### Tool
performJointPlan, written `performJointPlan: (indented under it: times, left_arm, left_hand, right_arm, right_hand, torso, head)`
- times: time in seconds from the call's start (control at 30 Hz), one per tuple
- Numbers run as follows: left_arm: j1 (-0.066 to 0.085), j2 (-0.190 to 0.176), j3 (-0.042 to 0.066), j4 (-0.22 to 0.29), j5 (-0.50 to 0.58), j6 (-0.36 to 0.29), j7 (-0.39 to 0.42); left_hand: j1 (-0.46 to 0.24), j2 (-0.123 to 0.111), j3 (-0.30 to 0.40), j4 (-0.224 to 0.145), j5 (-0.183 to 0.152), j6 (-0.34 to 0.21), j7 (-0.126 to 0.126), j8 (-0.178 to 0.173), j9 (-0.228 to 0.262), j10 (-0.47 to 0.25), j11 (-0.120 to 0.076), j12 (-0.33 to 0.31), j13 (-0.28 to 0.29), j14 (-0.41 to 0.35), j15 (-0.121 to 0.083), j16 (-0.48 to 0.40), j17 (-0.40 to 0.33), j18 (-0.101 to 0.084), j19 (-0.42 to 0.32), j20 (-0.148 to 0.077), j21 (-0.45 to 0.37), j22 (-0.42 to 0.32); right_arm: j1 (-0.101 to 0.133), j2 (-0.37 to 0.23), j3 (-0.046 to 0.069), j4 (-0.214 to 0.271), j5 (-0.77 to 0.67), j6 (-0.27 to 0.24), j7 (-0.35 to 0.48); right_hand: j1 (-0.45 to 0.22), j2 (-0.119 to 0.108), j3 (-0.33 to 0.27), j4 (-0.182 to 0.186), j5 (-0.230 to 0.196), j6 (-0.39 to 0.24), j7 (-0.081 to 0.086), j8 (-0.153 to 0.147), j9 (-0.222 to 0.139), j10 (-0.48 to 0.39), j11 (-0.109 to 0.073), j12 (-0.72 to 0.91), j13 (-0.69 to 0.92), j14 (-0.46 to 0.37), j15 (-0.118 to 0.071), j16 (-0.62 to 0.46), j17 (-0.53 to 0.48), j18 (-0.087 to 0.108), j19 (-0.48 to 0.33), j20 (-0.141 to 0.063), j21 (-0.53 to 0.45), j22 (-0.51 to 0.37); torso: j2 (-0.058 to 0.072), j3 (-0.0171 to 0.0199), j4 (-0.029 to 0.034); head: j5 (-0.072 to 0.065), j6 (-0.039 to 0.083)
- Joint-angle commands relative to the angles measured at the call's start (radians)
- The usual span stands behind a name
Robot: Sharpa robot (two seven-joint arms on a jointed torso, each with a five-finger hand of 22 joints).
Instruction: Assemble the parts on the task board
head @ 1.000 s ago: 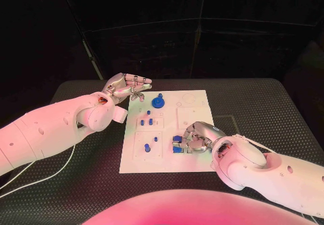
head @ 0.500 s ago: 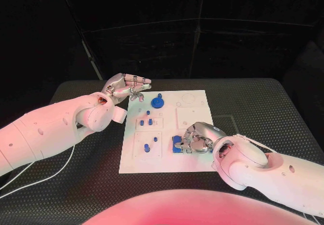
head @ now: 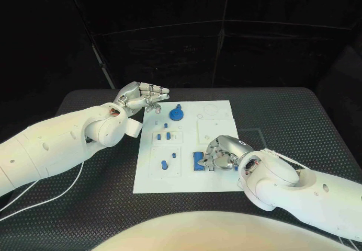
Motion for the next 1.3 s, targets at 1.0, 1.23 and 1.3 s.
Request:
performJointPlan:
  times: [1.0, 1.23, 1.3]
  left_arm:
    - [0.001, -0.003, 0.001, 0.001, 0.004, 0.007, 0.004]
    - [0.001, -0.006, 0.0, 0.003, 0.004, 0.006, 0.006]
    - [0.001, -0.007, 0.0, 0.003, 0.004, 0.006, 0.006]
  left_hand:
    - [0.004, 0.011, -0.004, -0.002, 0.0, -0.004, 0.003, 0.003, -0.001, -0.008, 0.001, 0.005, -0.001, -0.006, 0.0, -0.001, -0.002, 0.013, -0.005, 0.0, -0.004, -0.001]
    - [0.004, 0.011, -0.004, -0.002, 0.0, -0.004, 0.003, 0.003, -0.001, -0.008, 0.001, 0.005, -0.001, -0.006, 0.0, -0.001, -0.002, 0.013, -0.005, 0.0, -0.004, -0.001]
    - [0.004, 0.011, -0.004, -0.002, 0.0, -0.004, 0.003, 0.003, -0.001, -0.008, 0.001, 0.005, -0.001, -0.006, 0.0, -0.001, -0.002, 0.013, -0.005, 0.0, -0.004, -0.001]
  right_arm:
    - [-0.001, -0.101, -0.002, 0.036, 0.029, -0.106, 0.114]
    - [-0.001, -0.205, -0.001, 0.054, 0.062, -0.122, 0.115]
    - [-0.001, -0.222, -0.001, 0.056, 0.057, -0.122, 0.112]
  right_hand:
    - [-0.025, -0.008, -0.028, 0.015, 0.008, -0.033, 0.023, -0.051, -0.022, 0.002, 0.011, -0.049, 0.1, 0.1, 0.007, -0.001, 0.237, -0.01, -0.012, 0.0, -0.01, -0.019]
    - [-0.047, -0.005, -0.066, 0.049, 0.098, -0.063, 0.054, -0.146, -0.065, -0.024, 0.039, -0.1, 0.058, 0.098, 0.033, -0.005, 0.228, -0.007, -0.02, 0.025, -0.02, -0.032]
    - [-0.048, -0.004, -0.072, 0.052, 0.1, -0.06, 0.055, -0.156, -0.069, -0.024, 0.04, -0.102, 0.057, 0.098, 0.034, -0.005, 0.227, -0.007, -0.021, 0.026, -0.021, -0.033]
  torso:
    - [-0.002, 0.0005, -0.0038]
    - [-0.001, -0.0002, -0.0054]
    - [-0.002, 0.0002, -0.0065]
  head:
    - [-0.01, 0.0]
    - [-0.028, 0.0]
    - [-0.037, 0.0]
